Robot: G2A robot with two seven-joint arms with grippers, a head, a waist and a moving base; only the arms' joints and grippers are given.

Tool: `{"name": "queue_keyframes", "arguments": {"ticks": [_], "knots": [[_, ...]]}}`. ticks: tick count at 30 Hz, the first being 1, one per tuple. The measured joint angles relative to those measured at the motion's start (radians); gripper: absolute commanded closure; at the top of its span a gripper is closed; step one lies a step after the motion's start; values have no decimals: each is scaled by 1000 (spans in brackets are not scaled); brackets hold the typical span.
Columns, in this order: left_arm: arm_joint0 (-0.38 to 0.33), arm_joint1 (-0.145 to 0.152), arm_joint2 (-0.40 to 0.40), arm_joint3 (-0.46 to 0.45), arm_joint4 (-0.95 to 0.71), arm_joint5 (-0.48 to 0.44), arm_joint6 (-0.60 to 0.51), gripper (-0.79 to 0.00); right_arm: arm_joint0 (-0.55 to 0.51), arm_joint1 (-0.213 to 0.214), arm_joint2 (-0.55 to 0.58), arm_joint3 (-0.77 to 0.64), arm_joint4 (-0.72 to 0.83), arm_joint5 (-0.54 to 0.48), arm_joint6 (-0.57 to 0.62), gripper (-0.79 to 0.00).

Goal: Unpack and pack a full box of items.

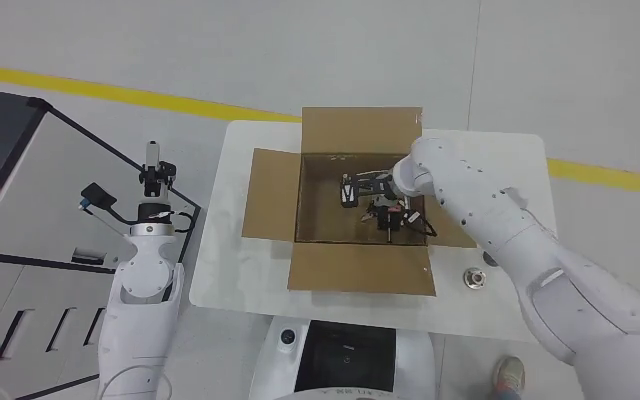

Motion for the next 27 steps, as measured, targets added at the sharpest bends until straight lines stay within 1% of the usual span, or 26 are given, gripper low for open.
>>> {"name": "queue_keyframes", "arguments": {"ticks": [2,4,27], "knots": [[0,0,0,0,0,0,0,-785,10,-28,-33,32,-45,39,-23,-720],[0,0,0,0,0,0,0,-785,14,-38,-45,42,-65,55,-26,-720],[0,0,0,0,0,0,0,-785,14,-37,-43,41,-61,53,-24,-720]]}}
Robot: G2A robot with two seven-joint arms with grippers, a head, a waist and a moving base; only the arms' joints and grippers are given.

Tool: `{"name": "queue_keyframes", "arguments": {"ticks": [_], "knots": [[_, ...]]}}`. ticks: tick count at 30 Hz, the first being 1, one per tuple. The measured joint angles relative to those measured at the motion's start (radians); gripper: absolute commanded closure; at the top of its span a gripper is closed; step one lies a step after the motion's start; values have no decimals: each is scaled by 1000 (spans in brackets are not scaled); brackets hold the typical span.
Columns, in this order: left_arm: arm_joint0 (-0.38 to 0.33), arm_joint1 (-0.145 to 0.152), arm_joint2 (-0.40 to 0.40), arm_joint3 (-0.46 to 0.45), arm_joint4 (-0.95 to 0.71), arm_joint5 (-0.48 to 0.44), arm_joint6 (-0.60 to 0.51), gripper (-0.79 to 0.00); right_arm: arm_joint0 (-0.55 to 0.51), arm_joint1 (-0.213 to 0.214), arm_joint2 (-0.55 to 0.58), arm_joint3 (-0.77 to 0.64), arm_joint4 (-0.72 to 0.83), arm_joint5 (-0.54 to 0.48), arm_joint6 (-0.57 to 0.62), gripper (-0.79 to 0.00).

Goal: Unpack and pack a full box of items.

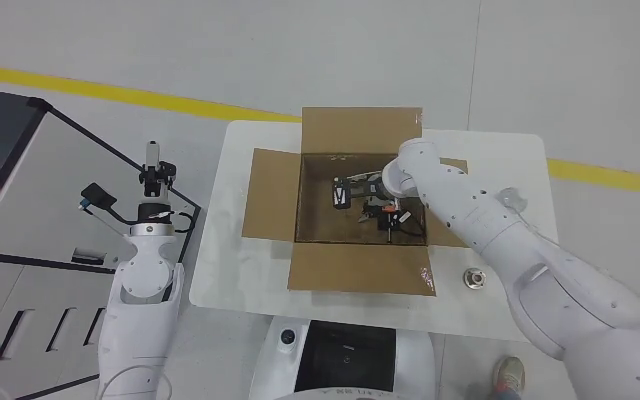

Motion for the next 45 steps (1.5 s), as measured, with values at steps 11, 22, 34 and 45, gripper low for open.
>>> {"name": "queue_keyframes", "arguments": {"ticks": [11,22,34,45], "knots": [[0,0,0,0,0,0,0,-785,0,0,0,0,0,0,0,-720],[0,0,0,0,0,0,0,-785,0,0,0,0,0,0,0,-720],[0,0,0,0,0,0,0,-785,0,0,0,0,0,0,0,-720],[0,0,0,0,0,0,0,0,0,0,0,0,0,0,0,0]]}}
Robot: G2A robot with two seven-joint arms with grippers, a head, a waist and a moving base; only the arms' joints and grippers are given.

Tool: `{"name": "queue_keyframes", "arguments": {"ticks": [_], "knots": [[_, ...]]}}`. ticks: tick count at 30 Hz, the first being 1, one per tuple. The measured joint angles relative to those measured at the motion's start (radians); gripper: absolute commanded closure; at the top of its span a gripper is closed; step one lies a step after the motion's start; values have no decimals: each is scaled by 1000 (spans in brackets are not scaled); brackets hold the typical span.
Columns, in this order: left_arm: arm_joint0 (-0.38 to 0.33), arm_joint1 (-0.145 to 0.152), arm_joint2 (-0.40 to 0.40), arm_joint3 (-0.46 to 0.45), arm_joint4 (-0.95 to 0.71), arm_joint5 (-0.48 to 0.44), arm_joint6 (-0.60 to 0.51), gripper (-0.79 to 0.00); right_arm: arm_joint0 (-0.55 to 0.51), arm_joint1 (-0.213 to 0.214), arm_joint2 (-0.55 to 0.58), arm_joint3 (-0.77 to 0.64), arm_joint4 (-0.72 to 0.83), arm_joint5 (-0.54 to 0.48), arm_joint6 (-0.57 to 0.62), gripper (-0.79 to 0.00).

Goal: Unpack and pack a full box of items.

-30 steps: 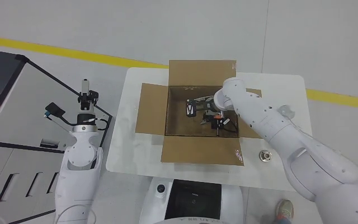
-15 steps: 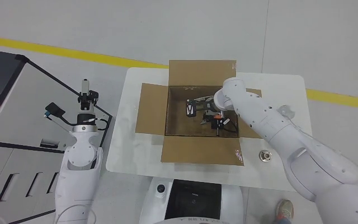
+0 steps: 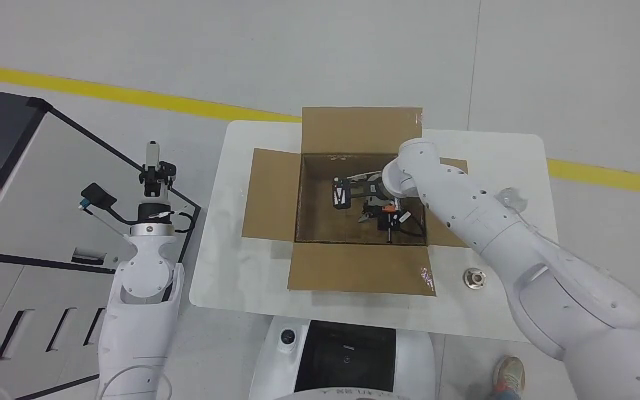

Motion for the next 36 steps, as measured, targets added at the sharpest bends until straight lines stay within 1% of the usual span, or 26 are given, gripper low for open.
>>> {"name": "queue_keyframes", "arguments": {"ticks": [1,2,3,4,5,6,8,12,14,18,27,28,29,36], "knots": [[0,0,0,0,0,0,0,0,0,0,0,0,0,0,0,0],[0,0,0,0,0,0,0,-785,0,0,0,0,0,0,0,-619],[0,0,0,0,0,0,0,-785,0,0,0,0,0,0,0,-785],[0,0,0,0,0,0,0,-785,0,0,0,0,0,0,0,-785],[0,0,0,0,0,0,0,-690,0,0,0,0,0,0,0,0],[0,0,0,0,0,0,0,0,0,0,0,0,0,0,0,0],[0,0,0,0,0,0,0,0,-1,0,0,0,0,1,-1,0],[-1,-1,-2,-1,3,13,11,0,-16,3,6,6,-20,37,-5,0],[-4,-2,2,-5,7,33,8,0,-14,5,12,21,-33,45,-16,0],[-11,-3,3,3,3,42,-3,0,-8,-1,7,49,-78,51,-48,0],[4,-4,-9,-3,-17,19,-21,0,28,-50,-25,145,-156,80,-125,0],[6,-5,-11,-3,-12,12,-18,0,35,-59,-28,159,-162,84,-139,-34],[8,-5,-12,-3,-9,8,-15,0,40,-65,-30,170,-167,89,-149,0],[12,-7,-19,6,-13,-9,-18,0,48,-118,-62,235,-225,169,-214,0]]}}
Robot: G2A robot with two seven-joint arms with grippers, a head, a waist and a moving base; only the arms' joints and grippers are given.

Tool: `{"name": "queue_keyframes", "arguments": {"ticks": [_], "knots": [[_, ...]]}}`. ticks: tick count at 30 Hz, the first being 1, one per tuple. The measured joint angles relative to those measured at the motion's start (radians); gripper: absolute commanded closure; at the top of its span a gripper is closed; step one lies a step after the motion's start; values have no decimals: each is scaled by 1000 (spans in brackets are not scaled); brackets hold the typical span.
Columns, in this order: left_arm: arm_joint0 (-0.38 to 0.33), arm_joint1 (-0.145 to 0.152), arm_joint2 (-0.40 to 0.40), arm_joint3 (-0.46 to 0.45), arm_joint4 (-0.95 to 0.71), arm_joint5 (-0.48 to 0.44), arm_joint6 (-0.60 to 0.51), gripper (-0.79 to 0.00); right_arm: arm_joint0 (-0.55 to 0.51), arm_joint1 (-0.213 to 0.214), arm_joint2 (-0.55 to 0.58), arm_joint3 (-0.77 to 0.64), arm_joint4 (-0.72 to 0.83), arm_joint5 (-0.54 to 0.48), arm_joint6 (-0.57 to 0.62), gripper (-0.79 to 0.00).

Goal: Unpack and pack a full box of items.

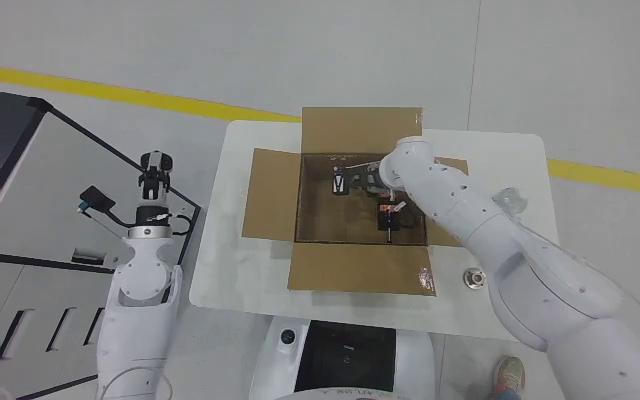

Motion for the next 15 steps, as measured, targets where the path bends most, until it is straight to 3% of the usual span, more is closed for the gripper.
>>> {"name": "queue_keyframes", "arguments": {"ticks": [15], "knots": [[23,-3,-24,-7,-21,-34,-9,0,-3,-115,-58,165,-114,131,-76,0]]}}
